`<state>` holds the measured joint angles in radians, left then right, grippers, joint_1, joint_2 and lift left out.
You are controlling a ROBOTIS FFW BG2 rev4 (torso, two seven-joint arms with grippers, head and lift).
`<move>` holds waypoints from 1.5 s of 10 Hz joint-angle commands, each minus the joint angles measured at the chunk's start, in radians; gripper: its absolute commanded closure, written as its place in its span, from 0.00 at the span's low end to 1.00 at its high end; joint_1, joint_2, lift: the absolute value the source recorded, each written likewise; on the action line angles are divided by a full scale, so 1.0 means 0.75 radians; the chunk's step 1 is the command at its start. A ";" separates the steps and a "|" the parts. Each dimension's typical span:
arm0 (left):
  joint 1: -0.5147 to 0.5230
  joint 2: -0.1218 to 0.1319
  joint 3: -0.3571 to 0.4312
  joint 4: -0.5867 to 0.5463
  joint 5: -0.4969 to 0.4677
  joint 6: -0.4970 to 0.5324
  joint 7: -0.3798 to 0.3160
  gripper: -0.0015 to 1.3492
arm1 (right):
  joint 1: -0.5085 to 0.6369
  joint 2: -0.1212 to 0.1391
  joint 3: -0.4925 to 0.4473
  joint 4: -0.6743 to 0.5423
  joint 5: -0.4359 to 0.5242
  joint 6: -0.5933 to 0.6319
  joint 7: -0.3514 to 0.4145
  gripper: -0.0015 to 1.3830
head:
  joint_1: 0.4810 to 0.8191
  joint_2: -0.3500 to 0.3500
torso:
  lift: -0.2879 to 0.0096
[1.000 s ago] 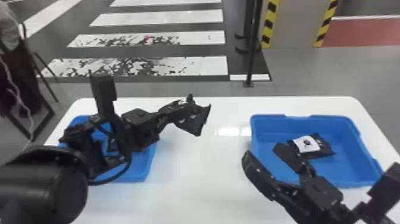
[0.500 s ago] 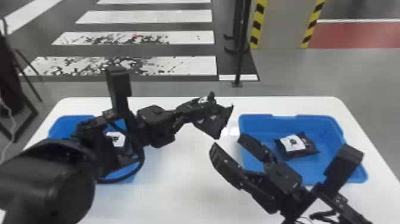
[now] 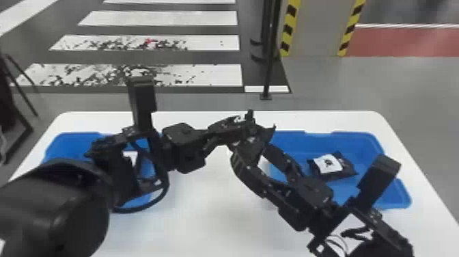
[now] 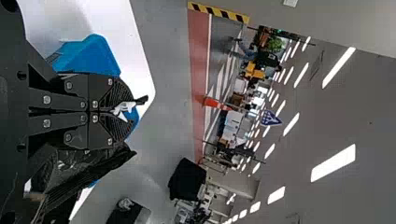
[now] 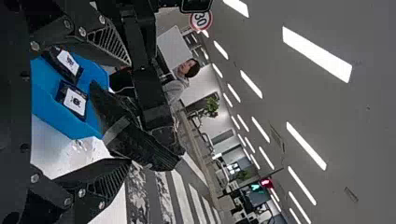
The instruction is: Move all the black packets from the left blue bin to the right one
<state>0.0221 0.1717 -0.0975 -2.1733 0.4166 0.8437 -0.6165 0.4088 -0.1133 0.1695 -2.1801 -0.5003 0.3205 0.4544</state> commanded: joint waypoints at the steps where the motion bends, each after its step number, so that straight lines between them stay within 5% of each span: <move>1: 0.000 0.000 -0.011 0.000 0.003 0.004 0.000 0.89 | -0.012 0.000 0.000 0.022 -0.014 -0.025 -0.004 0.54 | 0.63 0.50 | 0.45; 3: 0.003 0.000 -0.006 0.000 0.008 0.004 0.000 0.89 | -0.012 0.004 0.000 0.029 -0.019 -0.028 -0.004 0.87 | 0.63 0.49 | 0.45; 6: 0.007 0.000 -0.008 0.000 0.019 0.004 0.002 0.88 | -0.012 0.004 0.000 0.029 0.002 -0.067 -0.004 0.92 | 0.63 0.48 | 0.45; 7: 0.033 -0.004 0.008 0.000 0.056 -0.042 0.024 0.63 | -0.012 0.004 0.000 0.032 0.002 -0.067 -0.004 0.92 | 0.63 0.48 | 0.45; 8: 0.072 -0.018 0.053 0.000 0.069 -0.081 0.037 0.25 | -0.012 0.004 -0.011 0.035 0.002 -0.067 -0.004 0.92 | 0.63 0.48 | 0.45; 9: 0.095 -0.018 0.098 0.000 0.080 -0.114 0.037 0.05 | -0.012 0.004 -0.035 0.045 0.013 -0.067 -0.004 0.92 | 0.63 0.49 | 0.45; 15: 0.301 -0.018 0.321 -0.151 0.205 -0.173 0.022 0.13 | -0.169 0.000 -0.362 0.320 0.162 -0.032 -0.004 0.92 | 0.63 0.43 | 0.45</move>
<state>0.2342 0.1595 0.1284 -2.2751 0.5669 0.7098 -0.5995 0.2995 -0.1130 -0.0818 -1.9727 -0.3819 0.2919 0.4510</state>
